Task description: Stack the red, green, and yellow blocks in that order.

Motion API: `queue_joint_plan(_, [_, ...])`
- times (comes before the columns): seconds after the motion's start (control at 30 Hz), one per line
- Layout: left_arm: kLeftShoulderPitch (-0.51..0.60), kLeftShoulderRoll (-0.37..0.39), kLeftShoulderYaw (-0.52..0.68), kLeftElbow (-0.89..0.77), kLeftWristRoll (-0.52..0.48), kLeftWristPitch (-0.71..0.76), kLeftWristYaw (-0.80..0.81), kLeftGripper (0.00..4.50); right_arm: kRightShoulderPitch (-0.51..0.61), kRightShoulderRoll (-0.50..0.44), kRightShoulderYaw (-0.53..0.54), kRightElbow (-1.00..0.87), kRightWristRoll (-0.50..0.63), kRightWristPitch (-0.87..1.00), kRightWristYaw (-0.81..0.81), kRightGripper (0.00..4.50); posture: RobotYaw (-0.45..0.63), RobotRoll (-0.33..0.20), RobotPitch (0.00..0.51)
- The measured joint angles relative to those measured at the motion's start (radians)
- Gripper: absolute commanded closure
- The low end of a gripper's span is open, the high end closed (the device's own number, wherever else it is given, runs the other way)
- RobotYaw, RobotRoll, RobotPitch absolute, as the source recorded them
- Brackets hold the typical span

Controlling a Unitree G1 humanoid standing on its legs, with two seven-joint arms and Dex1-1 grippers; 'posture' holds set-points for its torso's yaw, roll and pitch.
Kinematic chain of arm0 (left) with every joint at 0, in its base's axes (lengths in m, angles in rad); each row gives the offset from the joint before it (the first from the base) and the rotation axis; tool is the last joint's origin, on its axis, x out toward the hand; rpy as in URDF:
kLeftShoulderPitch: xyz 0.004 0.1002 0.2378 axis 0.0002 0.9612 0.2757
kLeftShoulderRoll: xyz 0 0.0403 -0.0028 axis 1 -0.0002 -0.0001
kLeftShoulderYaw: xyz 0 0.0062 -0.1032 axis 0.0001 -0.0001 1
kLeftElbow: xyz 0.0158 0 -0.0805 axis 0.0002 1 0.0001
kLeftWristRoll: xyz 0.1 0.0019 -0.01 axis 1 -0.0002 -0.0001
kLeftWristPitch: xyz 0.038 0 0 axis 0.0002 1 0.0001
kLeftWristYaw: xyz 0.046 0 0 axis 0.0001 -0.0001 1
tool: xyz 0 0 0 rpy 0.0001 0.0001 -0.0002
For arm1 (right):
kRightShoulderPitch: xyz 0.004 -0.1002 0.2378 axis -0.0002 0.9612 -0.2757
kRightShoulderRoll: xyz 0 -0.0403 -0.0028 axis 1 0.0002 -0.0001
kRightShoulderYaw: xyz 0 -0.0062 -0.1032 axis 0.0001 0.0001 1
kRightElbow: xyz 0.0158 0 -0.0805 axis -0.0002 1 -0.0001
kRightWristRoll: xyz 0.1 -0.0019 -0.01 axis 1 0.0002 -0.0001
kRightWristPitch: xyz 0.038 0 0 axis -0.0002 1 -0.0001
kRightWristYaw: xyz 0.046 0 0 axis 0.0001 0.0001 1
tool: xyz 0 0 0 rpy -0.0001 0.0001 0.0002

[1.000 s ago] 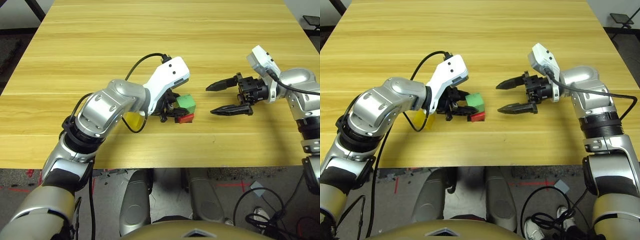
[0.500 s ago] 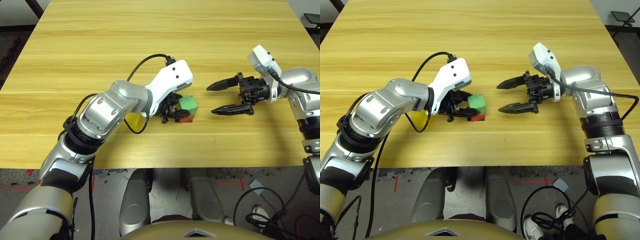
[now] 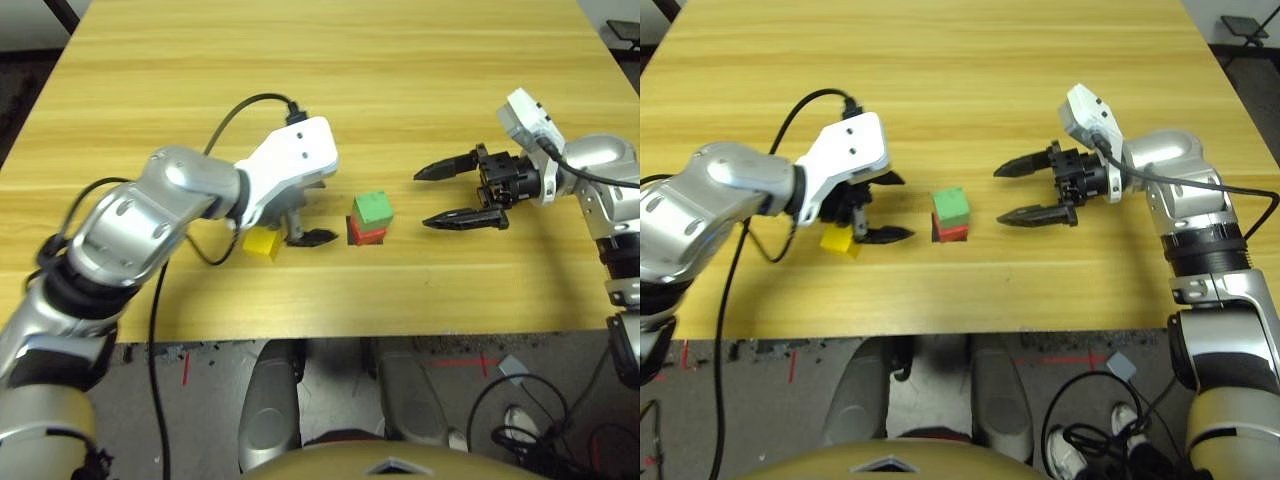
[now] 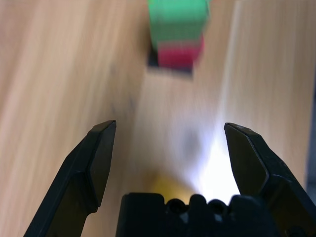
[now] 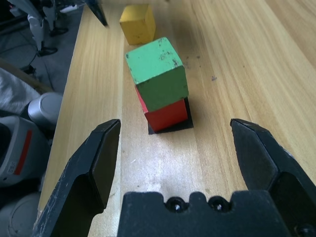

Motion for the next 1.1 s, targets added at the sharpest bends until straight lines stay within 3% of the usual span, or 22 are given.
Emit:
queue_joint_plan(0.1, [0.05, 0.051, 0.009, 0.002, 0.006, -0.086, -0.055, 0.04, -0.017, 0.012, 0.0, 0.024, -0.007, -0.004, 0.001, 0.0, 0.28, 0.043, 0.271])
queue_joint_plan(0.23, [0.106, 0.056, 0.012, 0.032, 0.051, -0.196, -0.073, 0.04, -0.033, 0.018, 0.0, 0.028, -0.016, -0.01, 0.004, 0.0, 0.27, 0.032, 0.269])
queue_joint_plan(0.43, [0.144, 0.022, -0.015, 0.141, 0.201, -0.378, -0.051, 0.04, -0.035, 0.018, 0.0, 0.027, -0.02, -0.008, 0.01, 0.0, 0.26, 0.022, 0.268])
queue_joint_plan(0.7, [0.177, -0.015, -0.026, 0.21, 0.284, -0.456, -0.07, 0.04, -0.033, 0.015, -0.002, 0.022, -0.019, 0.008, 0.01, 0.0, 0.25, 0.019, 0.27])
queue_joint_plan(0.83, [0.193, -0.027, -0.025, 0.209, 0.284, -0.441, -0.082, 0.95, -0.031, 0.014, -0.005, 0.021, -0.019, 0.009, 0.009, 0.0, 0.25, 0.021, 0.27])
queue_joint_plan(0.97, [0.19, -0.036, -0.02, 0.179, 0.272, -0.339, -0.083, 2.33, -0.029, 0.014, -0.005, 0.021, -0.019, 0.011, 0.007, 0.0, 0.25, 0.027, 0.27])
queue_joint_plan(1.0, [0.182, -0.036, -0.018, 0.169, 0.267, -0.303, -0.083, 2.52, -0.028, 0.014, -0.006, 0.021, -0.019, 0.012, 0.006, 0.0, 0.26, 0.031, 0.27])
queue_joint_plan(1.1, [0.113, -0.049, -0.009, 0.138, 0.238, -0.18, -0.083, 2.49, -0.027, 0.014, -0.007, 0.02, -0.019, 0.014, 0.002, 0.0, 0.27, 0.038, 0.265])
